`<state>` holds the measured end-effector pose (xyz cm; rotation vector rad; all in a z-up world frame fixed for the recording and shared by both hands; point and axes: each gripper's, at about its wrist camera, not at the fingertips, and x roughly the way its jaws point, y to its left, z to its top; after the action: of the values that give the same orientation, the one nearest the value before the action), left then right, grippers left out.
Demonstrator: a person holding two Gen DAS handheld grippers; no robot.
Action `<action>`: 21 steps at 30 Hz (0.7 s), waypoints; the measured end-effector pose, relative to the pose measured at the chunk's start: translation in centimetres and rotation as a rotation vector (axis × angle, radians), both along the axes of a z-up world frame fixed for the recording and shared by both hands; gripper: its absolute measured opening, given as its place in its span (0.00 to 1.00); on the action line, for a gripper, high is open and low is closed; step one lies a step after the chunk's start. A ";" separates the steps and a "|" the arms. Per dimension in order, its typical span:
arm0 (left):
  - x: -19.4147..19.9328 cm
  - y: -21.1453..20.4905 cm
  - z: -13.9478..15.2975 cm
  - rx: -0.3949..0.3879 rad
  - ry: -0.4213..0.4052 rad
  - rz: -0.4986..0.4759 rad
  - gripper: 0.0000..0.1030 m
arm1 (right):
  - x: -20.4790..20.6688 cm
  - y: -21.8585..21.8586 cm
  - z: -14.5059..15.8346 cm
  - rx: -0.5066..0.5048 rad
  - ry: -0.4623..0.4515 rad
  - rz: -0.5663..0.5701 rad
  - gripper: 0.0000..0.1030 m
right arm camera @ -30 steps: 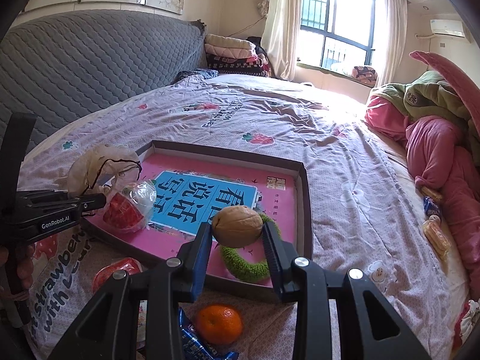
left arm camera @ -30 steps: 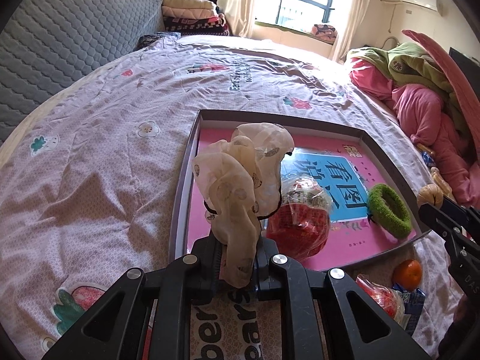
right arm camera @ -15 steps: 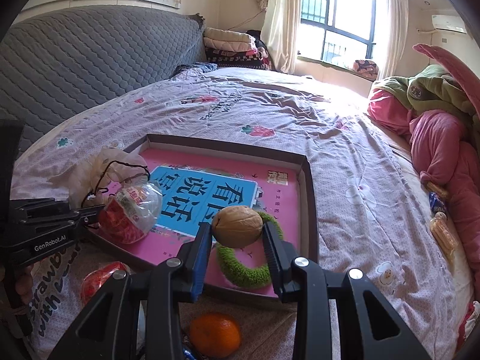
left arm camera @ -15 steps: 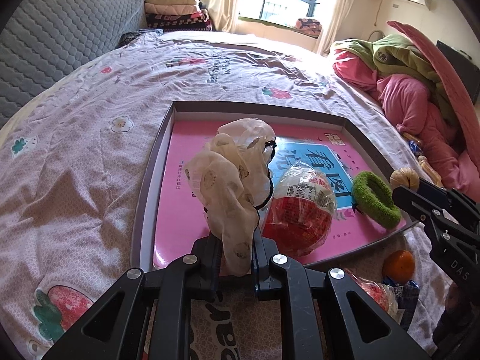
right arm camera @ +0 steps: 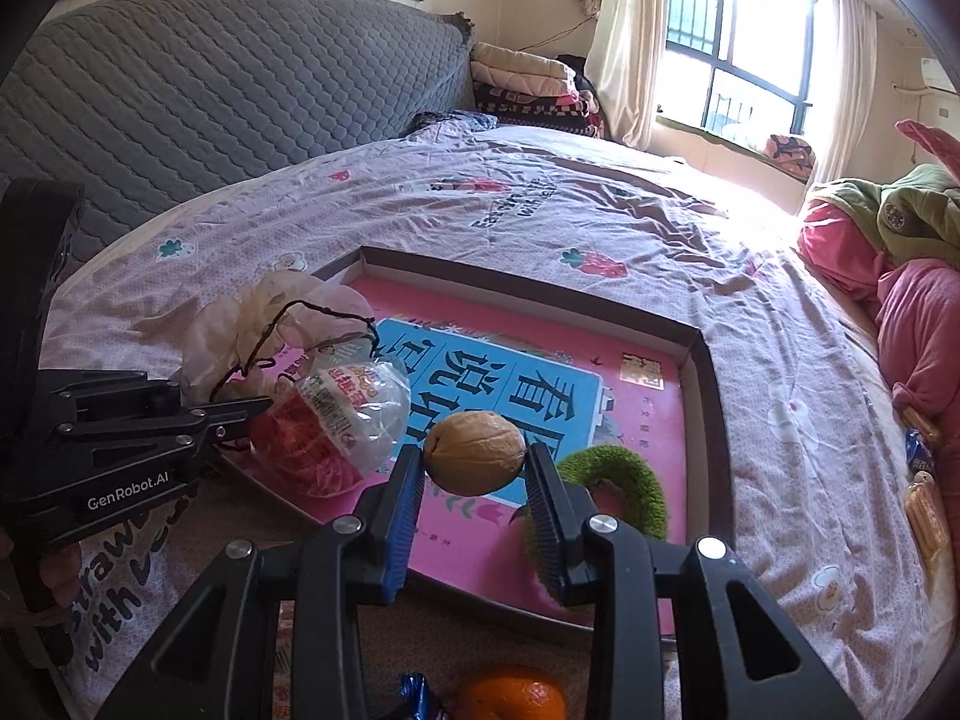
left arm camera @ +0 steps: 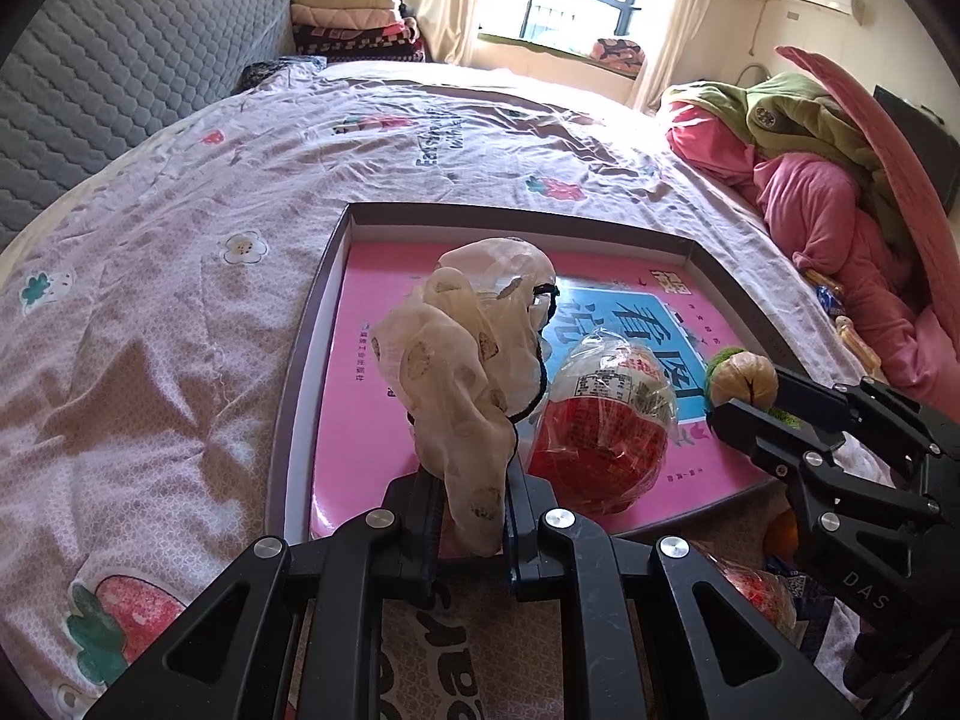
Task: Organize objects
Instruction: 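Lower the bag into the tray with the left tool while the right tool holds the walnut above it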
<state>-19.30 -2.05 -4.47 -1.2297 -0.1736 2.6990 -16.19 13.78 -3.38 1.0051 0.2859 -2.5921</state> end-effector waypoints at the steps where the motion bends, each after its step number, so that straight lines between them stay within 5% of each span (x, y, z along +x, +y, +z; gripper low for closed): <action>1: 0.0 -0.1 0.0 0.000 0.001 0.002 0.16 | -0.1 -0.1 -0.2 0.001 -0.007 0.003 0.34; 21: -0.3 -0.3 -0.1 -0.024 0.008 0.013 0.17 | -1.2 0.2 -2.0 -0.027 -0.078 -0.017 0.35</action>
<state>-19.56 -2.40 -4.54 -1.2287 -0.1497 2.7246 -17.35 14.03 -5.39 1.1010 0.2225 -2.5573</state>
